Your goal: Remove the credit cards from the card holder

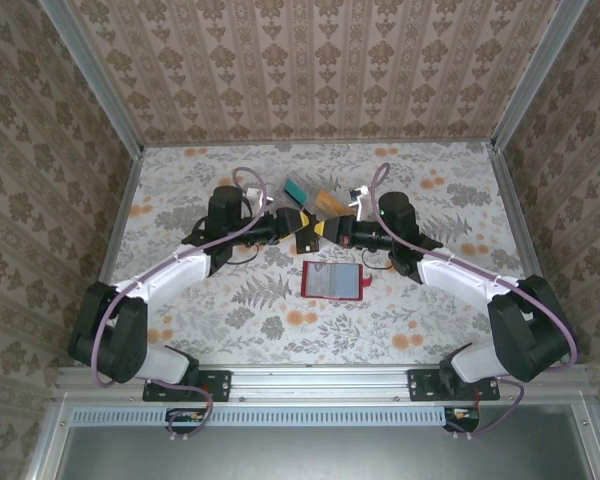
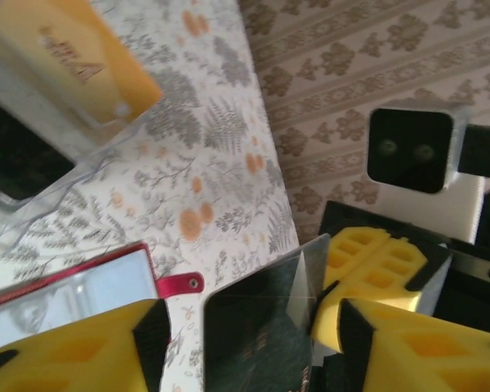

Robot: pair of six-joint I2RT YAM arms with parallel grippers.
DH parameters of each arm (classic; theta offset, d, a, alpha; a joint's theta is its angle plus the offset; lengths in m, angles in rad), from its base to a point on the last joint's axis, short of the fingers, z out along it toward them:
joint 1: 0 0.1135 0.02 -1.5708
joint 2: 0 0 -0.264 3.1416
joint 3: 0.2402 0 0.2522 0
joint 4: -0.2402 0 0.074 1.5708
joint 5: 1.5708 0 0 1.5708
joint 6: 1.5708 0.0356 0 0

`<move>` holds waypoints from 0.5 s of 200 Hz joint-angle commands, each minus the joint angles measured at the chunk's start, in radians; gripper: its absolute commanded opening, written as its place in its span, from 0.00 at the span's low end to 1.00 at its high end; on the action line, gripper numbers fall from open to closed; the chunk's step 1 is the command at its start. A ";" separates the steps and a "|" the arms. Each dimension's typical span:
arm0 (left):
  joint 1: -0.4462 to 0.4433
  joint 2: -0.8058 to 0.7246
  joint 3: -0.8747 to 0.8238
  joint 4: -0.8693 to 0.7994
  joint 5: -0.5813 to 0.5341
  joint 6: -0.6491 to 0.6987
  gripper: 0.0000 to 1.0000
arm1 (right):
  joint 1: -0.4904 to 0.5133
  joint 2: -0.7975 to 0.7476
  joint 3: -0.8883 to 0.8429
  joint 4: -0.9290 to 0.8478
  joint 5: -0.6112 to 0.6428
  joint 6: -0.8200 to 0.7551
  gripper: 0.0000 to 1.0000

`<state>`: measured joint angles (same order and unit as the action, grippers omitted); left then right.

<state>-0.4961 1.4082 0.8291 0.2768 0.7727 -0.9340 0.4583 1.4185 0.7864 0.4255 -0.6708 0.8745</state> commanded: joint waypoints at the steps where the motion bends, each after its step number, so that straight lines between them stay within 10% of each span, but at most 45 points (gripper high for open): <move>1: 0.007 0.016 -0.013 0.153 0.089 -0.073 0.49 | -0.020 0.007 0.001 0.097 -0.051 0.062 0.00; 52: 0.016 0.020 -0.027 0.239 0.104 -0.121 0.06 | -0.033 0.025 0.000 0.151 -0.064 0.114 0.00; 100: 0.017 0.018 -0.053 0.342 0.007 -0.224 0.00 | -0.010 0.024 -0.039 0.222 -0.008 0.218 0.40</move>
<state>-0.4835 1.4254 0.8062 0.5034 0.8330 -1.0756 0.4305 1.4345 0.7738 0.5476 -0.6922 1.0180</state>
